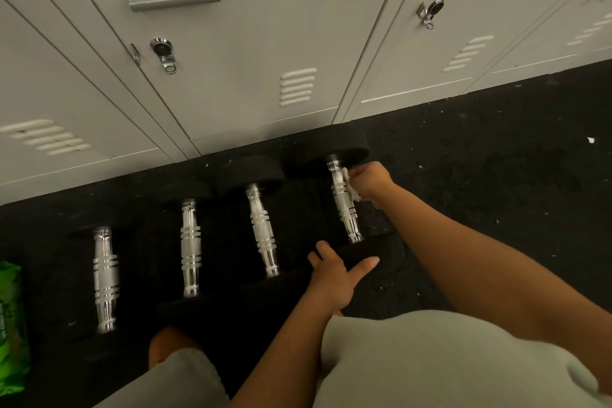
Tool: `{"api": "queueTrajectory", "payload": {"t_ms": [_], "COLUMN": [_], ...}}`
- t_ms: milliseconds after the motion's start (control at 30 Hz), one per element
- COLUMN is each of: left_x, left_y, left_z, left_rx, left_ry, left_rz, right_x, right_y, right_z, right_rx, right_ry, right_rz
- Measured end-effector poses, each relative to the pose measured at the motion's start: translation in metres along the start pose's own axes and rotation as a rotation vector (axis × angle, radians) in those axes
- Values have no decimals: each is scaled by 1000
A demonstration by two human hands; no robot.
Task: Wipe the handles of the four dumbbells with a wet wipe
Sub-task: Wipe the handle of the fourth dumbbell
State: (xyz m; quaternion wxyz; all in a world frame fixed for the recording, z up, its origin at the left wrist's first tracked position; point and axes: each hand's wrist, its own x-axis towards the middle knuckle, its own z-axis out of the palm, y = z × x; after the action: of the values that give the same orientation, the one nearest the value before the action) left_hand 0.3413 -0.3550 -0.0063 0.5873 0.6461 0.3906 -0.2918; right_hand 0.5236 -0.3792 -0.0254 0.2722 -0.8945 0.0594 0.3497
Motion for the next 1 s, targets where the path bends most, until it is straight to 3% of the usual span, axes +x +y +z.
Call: {"api": "queueTrajectory", "payload": {"t_ms": [100,267,400,567,733,867,1000], "left_x": [0,-2,-4,-4,-3,-3,-3], "left_y": [0,-1,1,1,1,1,1], "left_z": [-1,-3,-4,-5,-5,-6,-3], "left_rx": [1,-9,-2,13,9,-6,-4], "left_ry": [3,-23,-33,-31,-37,-42,-22], "left_rz": [4,21,34,22,34,29,26], "right_x": [-3,6,-4,-16,-16,-23,-15], "right_y": [-5,-1,-15,-10,-17,-10,-13], "right_z": [1,-1,-2,-3,-3,-3,-2], "right_rx": [6,-107,-99,-273,-260,-422,-381], "right_ry": [43,-68,35,-38,71,-37,-19], "right_rz": [-42,8,-83,-98,-160,-94,-129]}}
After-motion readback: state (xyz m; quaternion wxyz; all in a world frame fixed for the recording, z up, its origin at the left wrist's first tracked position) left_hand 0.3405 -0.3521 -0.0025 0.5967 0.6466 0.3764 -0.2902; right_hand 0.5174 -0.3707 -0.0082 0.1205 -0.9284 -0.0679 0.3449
